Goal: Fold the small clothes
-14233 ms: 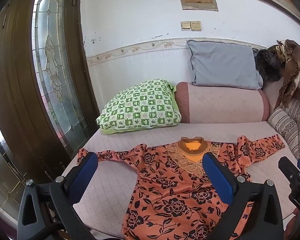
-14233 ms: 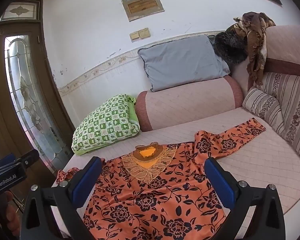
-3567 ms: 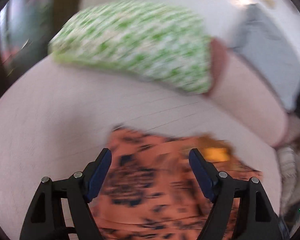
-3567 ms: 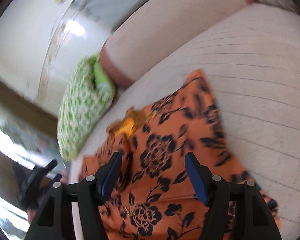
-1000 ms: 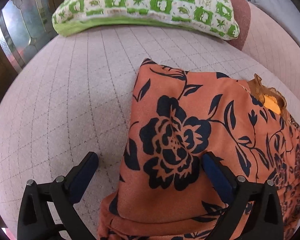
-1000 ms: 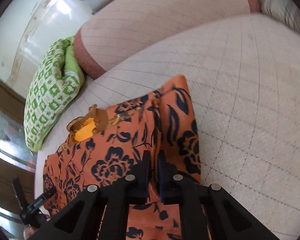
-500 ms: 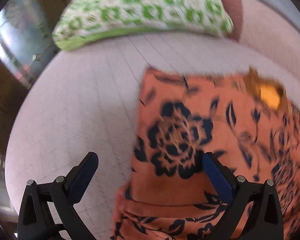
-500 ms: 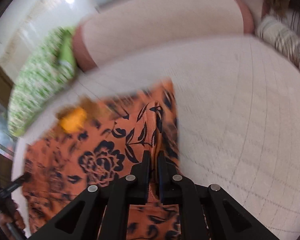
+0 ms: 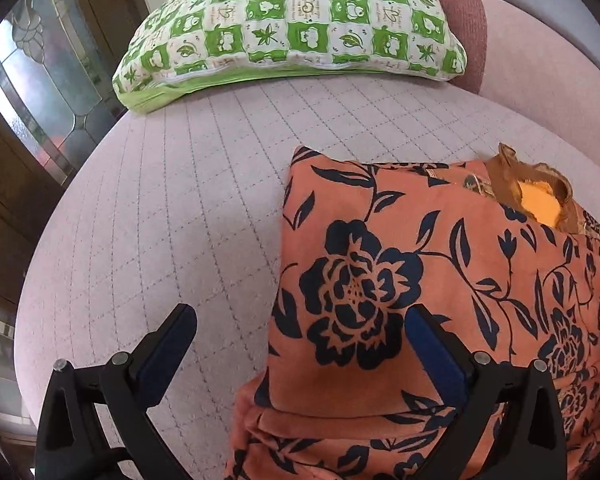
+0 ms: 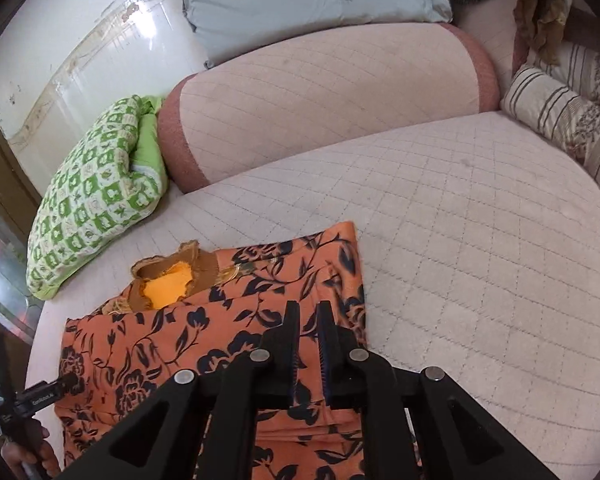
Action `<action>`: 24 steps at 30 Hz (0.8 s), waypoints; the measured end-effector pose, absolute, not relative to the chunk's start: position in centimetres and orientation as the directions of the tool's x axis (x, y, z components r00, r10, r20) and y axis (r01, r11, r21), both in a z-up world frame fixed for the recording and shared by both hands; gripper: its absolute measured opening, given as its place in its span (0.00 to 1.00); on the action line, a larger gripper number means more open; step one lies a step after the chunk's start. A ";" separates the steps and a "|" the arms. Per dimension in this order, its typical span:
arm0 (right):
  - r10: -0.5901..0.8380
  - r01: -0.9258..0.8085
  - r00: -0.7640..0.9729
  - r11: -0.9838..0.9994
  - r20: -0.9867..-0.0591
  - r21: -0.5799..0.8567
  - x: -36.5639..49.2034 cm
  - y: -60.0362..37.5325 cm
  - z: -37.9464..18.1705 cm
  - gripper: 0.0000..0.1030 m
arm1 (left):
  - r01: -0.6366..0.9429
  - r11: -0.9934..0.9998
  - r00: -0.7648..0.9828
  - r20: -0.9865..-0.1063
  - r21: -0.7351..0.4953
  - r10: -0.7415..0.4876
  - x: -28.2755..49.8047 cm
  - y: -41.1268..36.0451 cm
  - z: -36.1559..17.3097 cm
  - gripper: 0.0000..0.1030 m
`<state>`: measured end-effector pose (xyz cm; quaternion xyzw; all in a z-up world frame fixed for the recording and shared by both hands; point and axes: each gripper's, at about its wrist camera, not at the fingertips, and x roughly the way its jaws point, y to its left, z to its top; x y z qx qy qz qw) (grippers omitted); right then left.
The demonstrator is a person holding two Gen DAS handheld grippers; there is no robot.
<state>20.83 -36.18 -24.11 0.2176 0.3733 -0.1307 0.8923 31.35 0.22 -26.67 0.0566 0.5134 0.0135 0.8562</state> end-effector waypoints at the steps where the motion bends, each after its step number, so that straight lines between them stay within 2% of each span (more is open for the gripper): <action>1: -0.015 0.368 0.686 0.870 -0.728 0.329 21.2 -36.1 -24.5 0.10 | 0.043 0.993 0.459 -0.885 0.113 0.081 31.5 0.2 -27.2 1.00; 3: 0.076 0.342 0.638 0.864 -0.767 0.370 22.1 -35.5 -26.2 0.10 | 0.050 0.989 0.419 -0.902 0.136 0.102 31.9 -0.1 -28.3 1.00; 5: 0.107 0.375 0.498 0.868 -0.861 0.325 23.6 -35.2 -29.3 0.11 | 0.040 0.993 0.421 -0.903 0.115 0.088 31.9 0.2 -28.3 1.00; 6: 0.119 0.386 0.473 0.863 -0.873 0.326 23.8 -35.3 -30.3 0.10 | 0.039 0.993 0.420 -0.903 0.111 0.084 31.9 0.3 -28.0 1.00; 11: 0.123 0.341 0.578 0.862 -0.807 0.375 23.3 -35.1 -27.9 0.10 | 0.045 0.993 0.493 -0.867 0.109 0.073 31.4 -0.3 -26.4 1.00; 15: 0.246 0.213 0.589 0.872 -0.770 0.441 24.2 -32.0 -27.7 0.10 | 0.130 0.990 0.445 -0.895 0.051 -0.013 31.1 -2.6 -27.4 1.00; 17: 0.314 0.142 0.530 0.883 -0.788 0.447 24.5 -29.5 -28.7 0.10 | 0.156 0.976 0.454 -0.888 0.151 0.065 31.0 -4.2 -28.2 1.00; 18: 0.306 0.123 0.483 0.904 -0.821 0.410 25.1 -28.4 -29.6 0.11 | 0.176 0.966 0.464 -0.882 0.187 0.086 31.0 -4.6 -28.5 1.00; 20: 0.266 0.098 0.511 0.927 -0.817 0.363 24.9 -27.7 -29.1 0.10 | 0.163 0.973 0.460 -0.885 0.161 0.069 31.0 -4.2 -28.2 1.00; 22: 0.280 0.106 0.534 0.914 -0.798 0.391 24.9 -28.3 -28.5 0.10 | 0.129 0.985 0.472 -0.881 0.114 0.040 31.3 -3.2 -27.5 1.00; 24: 0.250 0.154 0.599 0.897 -0.761 0.415 24.8 -30.1 -27.8 0.10 | 0.087 0.988 0.505 -0.861 0.131 0.070 31.7 -2.6 -26.9 1.00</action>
